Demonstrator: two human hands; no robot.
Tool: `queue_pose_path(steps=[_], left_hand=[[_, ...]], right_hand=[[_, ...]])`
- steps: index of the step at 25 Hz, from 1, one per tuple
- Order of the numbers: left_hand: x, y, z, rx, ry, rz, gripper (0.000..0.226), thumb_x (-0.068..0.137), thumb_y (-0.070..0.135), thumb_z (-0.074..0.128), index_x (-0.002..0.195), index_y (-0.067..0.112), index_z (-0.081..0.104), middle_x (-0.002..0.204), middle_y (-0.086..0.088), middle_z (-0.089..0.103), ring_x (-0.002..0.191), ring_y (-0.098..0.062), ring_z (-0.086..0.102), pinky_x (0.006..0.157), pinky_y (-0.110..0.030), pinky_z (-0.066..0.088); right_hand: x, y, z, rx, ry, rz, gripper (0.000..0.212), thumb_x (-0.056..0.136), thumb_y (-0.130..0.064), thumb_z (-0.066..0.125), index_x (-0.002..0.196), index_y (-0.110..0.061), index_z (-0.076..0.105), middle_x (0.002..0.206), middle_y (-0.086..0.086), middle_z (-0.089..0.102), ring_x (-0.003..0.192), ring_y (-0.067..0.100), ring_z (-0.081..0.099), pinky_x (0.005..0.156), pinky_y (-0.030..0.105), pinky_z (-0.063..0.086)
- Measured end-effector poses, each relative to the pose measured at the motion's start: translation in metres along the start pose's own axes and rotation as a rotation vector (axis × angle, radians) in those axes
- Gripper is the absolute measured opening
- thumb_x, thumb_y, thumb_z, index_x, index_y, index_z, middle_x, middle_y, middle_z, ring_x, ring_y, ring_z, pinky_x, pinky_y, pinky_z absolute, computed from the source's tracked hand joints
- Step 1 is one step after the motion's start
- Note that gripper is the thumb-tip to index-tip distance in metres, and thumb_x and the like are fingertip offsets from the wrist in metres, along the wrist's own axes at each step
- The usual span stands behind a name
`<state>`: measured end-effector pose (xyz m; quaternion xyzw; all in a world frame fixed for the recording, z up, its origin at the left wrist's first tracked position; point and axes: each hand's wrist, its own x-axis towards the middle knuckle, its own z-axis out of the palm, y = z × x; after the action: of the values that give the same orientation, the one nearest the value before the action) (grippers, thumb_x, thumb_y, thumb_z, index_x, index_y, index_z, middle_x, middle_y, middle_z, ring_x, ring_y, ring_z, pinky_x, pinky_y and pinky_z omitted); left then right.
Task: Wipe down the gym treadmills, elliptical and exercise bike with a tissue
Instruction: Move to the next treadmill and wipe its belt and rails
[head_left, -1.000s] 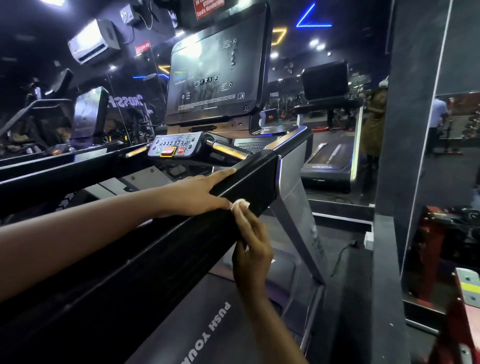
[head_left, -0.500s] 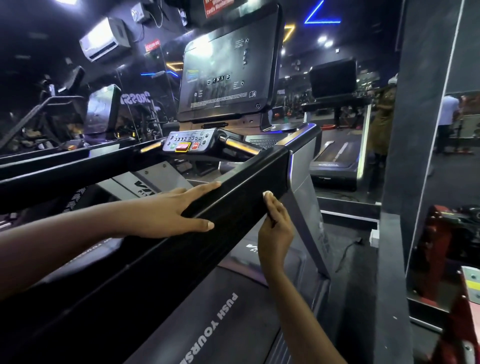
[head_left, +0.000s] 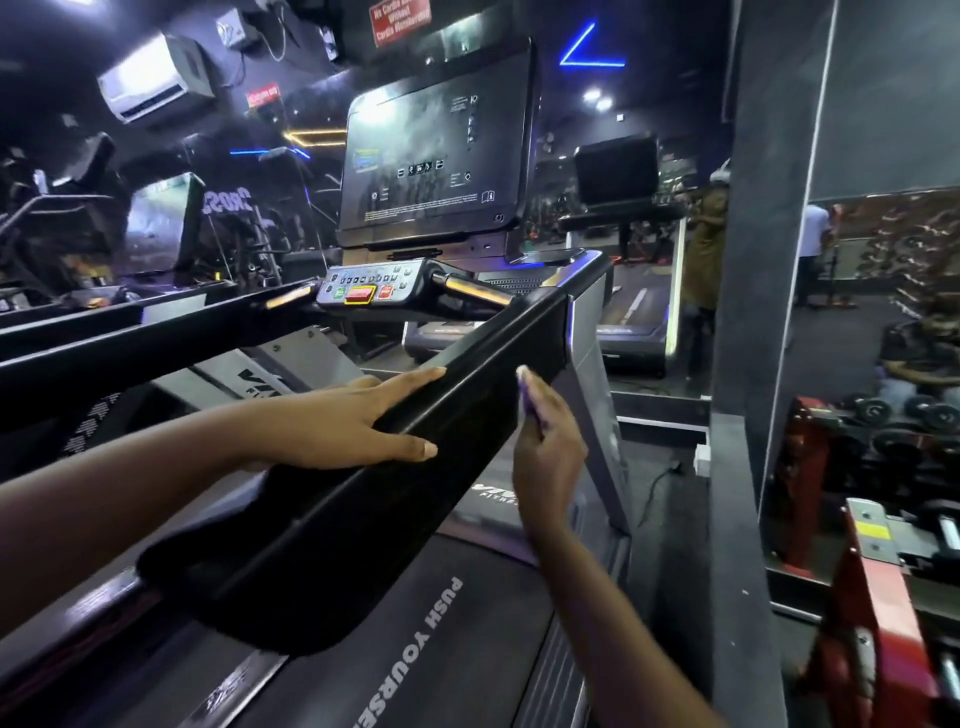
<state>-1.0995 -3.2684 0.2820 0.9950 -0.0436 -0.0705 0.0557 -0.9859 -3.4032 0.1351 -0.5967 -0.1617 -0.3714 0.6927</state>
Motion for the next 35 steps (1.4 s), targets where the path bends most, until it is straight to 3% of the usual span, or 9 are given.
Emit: queue_pose_path(steps=[2,5,7,10,17,19,22,27,35], left_hand=[[-0.011,-0.001,0.002,-0.005,0.002,-0.006,0.086,0.072,0.072,0.044,0.141,0.058,-0.006,0.146,0.004,0.028,0.133,-0.018,0.036,0.113,-0.031,0.026],[-0.024,-0.002,0.007,-0.055,0.018,-0.008,0.076,0.085,0.062,0.045,0.142,0.056,-0.005,0.142,0.005,0.030,0.128,-0.018,0.040,0.107,-0.030,0.031],[-0.027,-0.002,0.011,-0.097,0.059,0.002,0.072,0.088,0.059,0.044,0.143,0.055,-0.002,0.142,0.006,0.031,0.127,-0.018,0.041,0.101,-0.027,0.033],[-0.025,-0.003,0.013,-0.128,0.093,0.003,0.071,0.088,0.060,0.044,0.145,0.054,0.002,0.142,0.005,0.032,0.125,-0.017,0.042,0.096,-0.024,0.033],[-0.021,-0.005,0.013,-0.139,0.101,-0.013,0.076,0.079,0.075,0.045,0.143,0.057,0.007,0.148,0.001,0.030,0.135,-0.021,0.035,0.107,-0.031,0.029],[-0.026,-0.007,0.010,-0.150,0.066,-0.014,0.090,0.066,0.084,0.045,0.143,0.058,0.007,0.151,0.001,0.027,0.135,-0.021,0.034,0.109,-0.033,0.030],[-0.049,-0.010,0.012,-0.113,0.019,0.014,0.081,0.077,0.072,0.044,0.143,0.056,0.000,0.143,0.005,0.028,0.126,-0.019,0.040,0.106,-0.033,0.034],[-0.080,-0.014,0.019,-0.118,0.060,0.016,0.072,0.089,0.054,0.046,0.142,0.056,-0.002,0.124,0.012,0.027,0.111,-0.013,0.043,0.099,-0.027,0.039],[-0.091,-0.015,0.029,-0.051,0.187,0.061,0.069,0.092,0.050,0.048,0.147,0.048,0.007,0.137,-0.005,0.035,0.117,-0.026,0.047,0.099,-0.032,0.041]], right_hand=[[0.027,0.003,0.008,-0.065,-0.003,0.039,0.030,0.088,0.004,0.053,0.113,-0.005,0.067,0.115,0.006,0.066,0.110,0.009,0.058,0.101,0.027,0.042],[0.016,-0.010,0.018,-0.080,-0.023,0.087,0.034,0.085,0.008,0.053,0.115,-0.004,0.065,0.119,0.006,0.064,0.113,0.009,0.056,0.101,0.011,0.036],[-0.008,-0.020,0.017,-0.079,-0.014,0.013,0.040,0.081,0.010,0.055,0.115,-0.007,0.065,0.119,0.001,0.063,0.112,0.006,0.056,0.101,0.015,0.038],[-0.040,-0.032,0.015,-0.048,-0.030,-0.069,0.052,0.075,0.015,0.055,0.119,-0.009,0.063,0.122,-0.006,0.058,0.115,0.004,0.054,0.102,0.020,0.039],[-0.096,-0.060,-0.005,0.021,-0.198,-0.188,0.049,0.077,0.000,0.045,0.124,-0.007,0.058,0.128,0.003,0.057,0.123,0.009,0.051,0.104,0.027,0.040],[-0.076,-0.048,-0.007,0.002,-0.124,-0.118,0.044,0.079,0.010,0.049,0.117,-0.007,0.064,0.121,0.000,0.061,0.115,0.004,0.055,0.101,0.023,0.042],[-0.054,-0.038,0.000,0.000,-0.054,0.044,0.036,0.084,0.011,0.054,0.114,-0.006,0.066,0.117,-0.003,0.062,0.109,0.000,0.057,0.099,0.021,0.043],[-0.104,-0.059,0.010,0.019,0.013,0.032,0.041,0.082,0.003,0.049,0.119,-0.009,0.062,0.122,0.003,0.061,0.115,0.004,0.055,0.102,0.020,0.041],[-0.140,-0.117,-0.007,0.073,-0.050,0.027,0.039,0.080,0.008,0.056,0.113,-0.010,0.064,0.113,-0.001,0.066,0.106,-0.006,0.058,0.092,0.011,0.042]])
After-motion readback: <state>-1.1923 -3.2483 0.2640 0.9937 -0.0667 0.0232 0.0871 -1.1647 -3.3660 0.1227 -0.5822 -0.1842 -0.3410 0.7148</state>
